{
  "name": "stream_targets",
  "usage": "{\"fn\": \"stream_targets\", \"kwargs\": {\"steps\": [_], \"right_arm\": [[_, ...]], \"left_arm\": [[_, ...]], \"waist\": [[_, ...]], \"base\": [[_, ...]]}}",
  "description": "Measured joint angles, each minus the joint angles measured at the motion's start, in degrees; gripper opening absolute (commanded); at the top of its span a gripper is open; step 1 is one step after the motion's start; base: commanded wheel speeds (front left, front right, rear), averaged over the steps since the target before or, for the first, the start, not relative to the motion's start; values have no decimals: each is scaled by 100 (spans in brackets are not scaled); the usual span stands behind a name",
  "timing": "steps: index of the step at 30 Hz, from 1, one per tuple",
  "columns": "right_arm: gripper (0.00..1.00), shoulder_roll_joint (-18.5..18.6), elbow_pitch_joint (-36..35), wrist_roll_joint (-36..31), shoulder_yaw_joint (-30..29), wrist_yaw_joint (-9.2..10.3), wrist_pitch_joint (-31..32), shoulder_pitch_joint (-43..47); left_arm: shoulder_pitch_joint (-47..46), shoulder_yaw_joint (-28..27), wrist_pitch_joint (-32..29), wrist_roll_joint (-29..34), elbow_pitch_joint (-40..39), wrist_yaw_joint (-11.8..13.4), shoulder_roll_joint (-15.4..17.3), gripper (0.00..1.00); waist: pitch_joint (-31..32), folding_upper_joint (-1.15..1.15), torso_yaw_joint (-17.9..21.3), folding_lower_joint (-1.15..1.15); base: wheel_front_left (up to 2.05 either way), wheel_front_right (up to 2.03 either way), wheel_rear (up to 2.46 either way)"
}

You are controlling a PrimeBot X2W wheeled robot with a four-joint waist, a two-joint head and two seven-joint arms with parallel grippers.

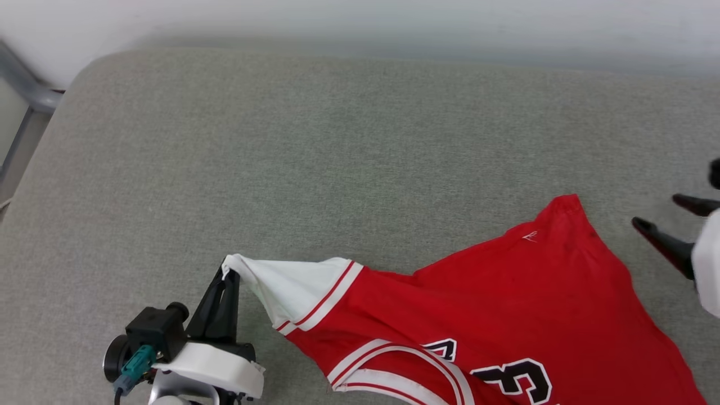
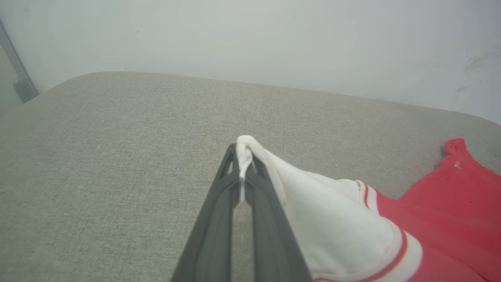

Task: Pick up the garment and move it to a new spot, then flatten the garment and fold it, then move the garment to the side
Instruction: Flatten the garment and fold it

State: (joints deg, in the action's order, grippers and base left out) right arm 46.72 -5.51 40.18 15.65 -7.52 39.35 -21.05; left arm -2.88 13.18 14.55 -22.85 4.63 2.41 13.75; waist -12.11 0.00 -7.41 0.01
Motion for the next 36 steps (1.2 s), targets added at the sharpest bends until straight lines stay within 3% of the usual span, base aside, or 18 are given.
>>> {"fn": "stream_targets", "kwargs": {"steps": [4, 9, 18, 24, 25, 26, 27, 36], "right_arm": [[100, -143, 610, 53, 794, 0, 735, -716], [100, -402, 1392, -79, 1462, 0, 1053, -1528], [100, -896, 2799, -136, 2091, 2, 801, -2150], [100, -791, 3076, -12, 2624, 15, 552, -2225], [69, -775, 3110, -10, 2704, 15, 453, -2246], [4, -769, 3151, 21, 2762, 15, 346, -2259], [0, -769, 3151, 21, 2762, 15, 346, -2259], [0, -771, 3284, 316, 3082, -2, -966, -2329]], "left_arm": [[-111, 103, 1, 47, -20, -31, -57, 0], [-255, 180, 9, 63, -29, -83, -120, 0], [-522, 267, 26, 136, -8, -144, -215, 0], [-594, 265, 34, 158, 30, -190, -288, 0], [-597, 257, 34, 165, 42, -191, -291, 0], [-601, 254, 34, 170, 58, -193, -292, 0], [-601, 254, 34, 170, 58, -193, -292, 0], [-582, 188, 35, 254, 125, -225, -211, 0]], "waist": [[-112, 0, -136, 0], [-295, 0, -280, 0], [-693, 0, -511, 0], [-822, 0, -584, -1], [-822, 0, -576, -2], [-815, 0, -565, -1], [-815, 0, -565, -1], [-477, 0, -387, -1]], "base": [[0, 0, 0], [0, 0, 0], [0, 0, 0], [0, 0, 0], [0, 0, 0], [0, 0, 0], [0, 0, 0], [0, 0, 0]]}}
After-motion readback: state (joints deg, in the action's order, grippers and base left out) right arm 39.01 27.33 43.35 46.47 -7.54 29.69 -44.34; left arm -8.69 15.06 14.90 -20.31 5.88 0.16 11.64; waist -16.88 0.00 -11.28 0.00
